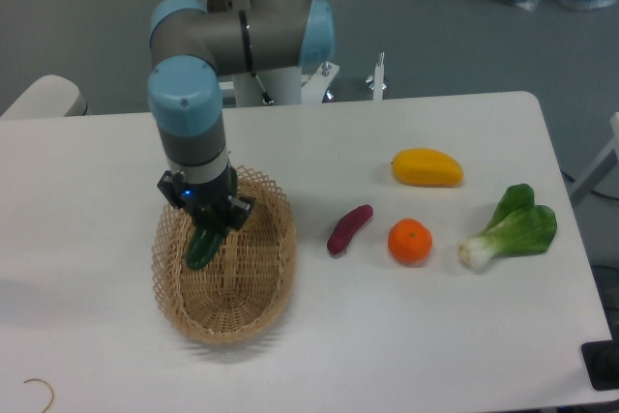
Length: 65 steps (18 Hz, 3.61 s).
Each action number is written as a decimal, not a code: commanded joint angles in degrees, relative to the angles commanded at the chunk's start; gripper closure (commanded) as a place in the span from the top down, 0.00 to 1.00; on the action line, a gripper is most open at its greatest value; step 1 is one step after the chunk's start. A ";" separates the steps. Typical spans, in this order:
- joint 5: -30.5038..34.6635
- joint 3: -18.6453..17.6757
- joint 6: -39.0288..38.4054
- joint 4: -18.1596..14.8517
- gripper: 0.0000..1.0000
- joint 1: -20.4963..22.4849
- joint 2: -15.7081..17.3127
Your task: Place the cucumber in the basket
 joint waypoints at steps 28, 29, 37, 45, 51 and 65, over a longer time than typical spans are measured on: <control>-0.09 1.13 4.86 0.35 1.00 -1.49 -5.01; -0.09 1.75 4.95 0.35 1.00 -1.49 -5.10; 4.11 9.74 7.04 0.97 1.00 2.89 -3.87; 5.80 13.53 23.64 -0.44 1.00 16.94 -0.35; 3.69 21.60 38.75 -14.38 1.00 26.09 -0.18; 3.16 24.78 46.17 -20.74 1.00 33.31 1.41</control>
